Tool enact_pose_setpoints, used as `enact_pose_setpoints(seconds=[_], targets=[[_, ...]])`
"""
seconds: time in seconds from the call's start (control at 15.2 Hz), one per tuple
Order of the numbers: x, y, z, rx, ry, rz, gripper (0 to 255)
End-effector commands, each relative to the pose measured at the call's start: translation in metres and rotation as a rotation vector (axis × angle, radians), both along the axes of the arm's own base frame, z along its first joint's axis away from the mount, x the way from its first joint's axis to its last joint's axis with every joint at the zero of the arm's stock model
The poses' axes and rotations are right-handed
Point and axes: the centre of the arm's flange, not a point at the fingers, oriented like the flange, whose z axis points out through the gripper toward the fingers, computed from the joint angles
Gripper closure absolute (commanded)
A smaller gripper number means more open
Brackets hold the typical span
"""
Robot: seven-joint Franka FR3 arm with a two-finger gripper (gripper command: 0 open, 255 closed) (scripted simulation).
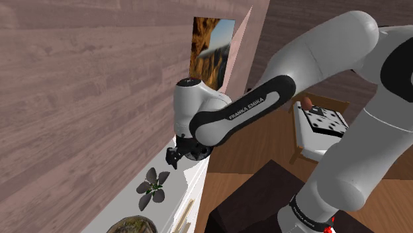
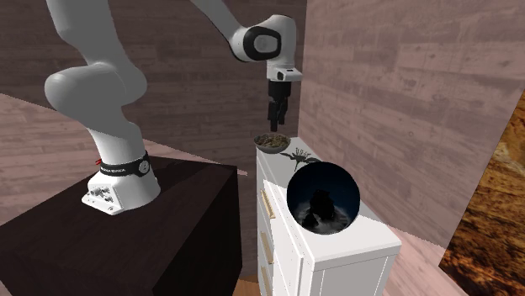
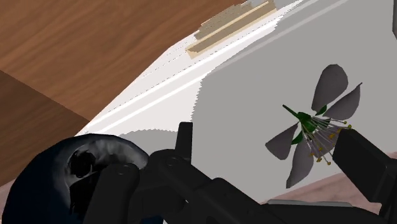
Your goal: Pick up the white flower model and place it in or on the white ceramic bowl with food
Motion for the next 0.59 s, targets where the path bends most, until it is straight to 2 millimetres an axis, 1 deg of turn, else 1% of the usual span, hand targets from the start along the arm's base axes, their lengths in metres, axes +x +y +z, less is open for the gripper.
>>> enact_pose_setpoints(seconds=[0.0, 0.53], targets=[[0.007, 0.017, -0.02, 0.003, 0.006, -0.013, 0], [0.032, 0.089, -0.093, 0.008, 0.031, -0.053, 0]])
